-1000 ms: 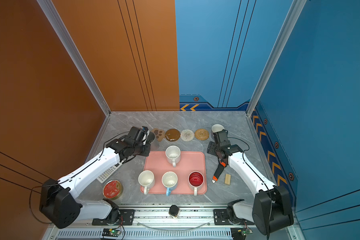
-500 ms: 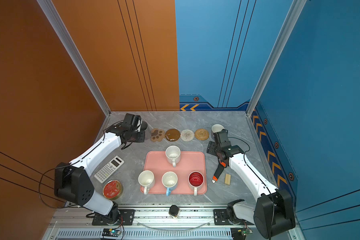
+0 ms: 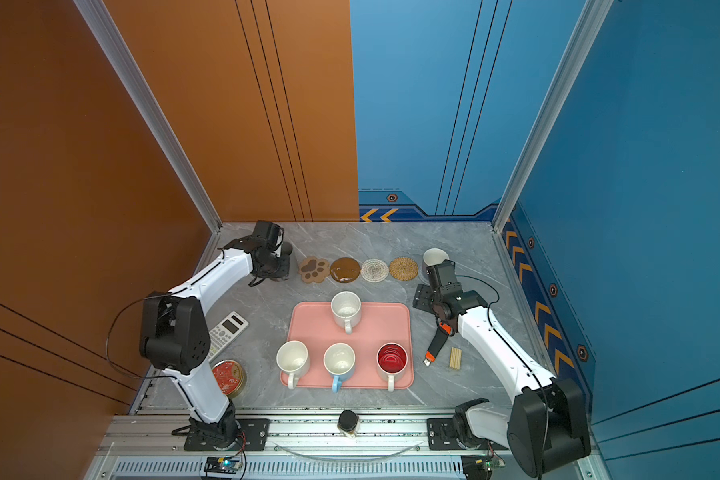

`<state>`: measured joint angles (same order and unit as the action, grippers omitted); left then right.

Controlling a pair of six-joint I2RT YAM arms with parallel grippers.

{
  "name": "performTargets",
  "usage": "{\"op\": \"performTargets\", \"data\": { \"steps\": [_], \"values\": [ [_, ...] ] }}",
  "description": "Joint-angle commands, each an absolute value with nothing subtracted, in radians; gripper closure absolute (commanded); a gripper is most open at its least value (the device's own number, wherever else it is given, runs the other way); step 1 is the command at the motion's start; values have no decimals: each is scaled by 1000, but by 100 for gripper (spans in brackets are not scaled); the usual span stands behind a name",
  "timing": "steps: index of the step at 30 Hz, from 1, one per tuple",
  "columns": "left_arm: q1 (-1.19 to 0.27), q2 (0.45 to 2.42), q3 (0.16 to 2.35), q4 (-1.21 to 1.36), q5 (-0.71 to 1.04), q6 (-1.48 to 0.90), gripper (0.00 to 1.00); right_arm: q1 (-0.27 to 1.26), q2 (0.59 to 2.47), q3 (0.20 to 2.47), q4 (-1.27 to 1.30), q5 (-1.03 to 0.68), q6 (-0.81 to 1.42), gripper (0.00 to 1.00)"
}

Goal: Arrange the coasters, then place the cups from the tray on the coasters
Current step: 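Lift the grey mug with the left gripper and carry it toward the wooden coaster, then lower the grey mug onto the wooden coaster and open the left gripper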

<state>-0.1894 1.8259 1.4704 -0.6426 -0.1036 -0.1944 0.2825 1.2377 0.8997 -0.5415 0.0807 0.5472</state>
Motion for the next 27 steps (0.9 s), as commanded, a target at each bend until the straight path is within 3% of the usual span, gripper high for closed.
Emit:
{"op": "performTargets", "data": {
  "steps": [1,27],
  "values": [
    [-167,1831,1539,-571,-100,-176,100,280,1218,903,-583,77,532,22],
    [-113,1922,1580,-541,-111,-175,100,285,1228,902,-595,70,559,22]
  ]
}}
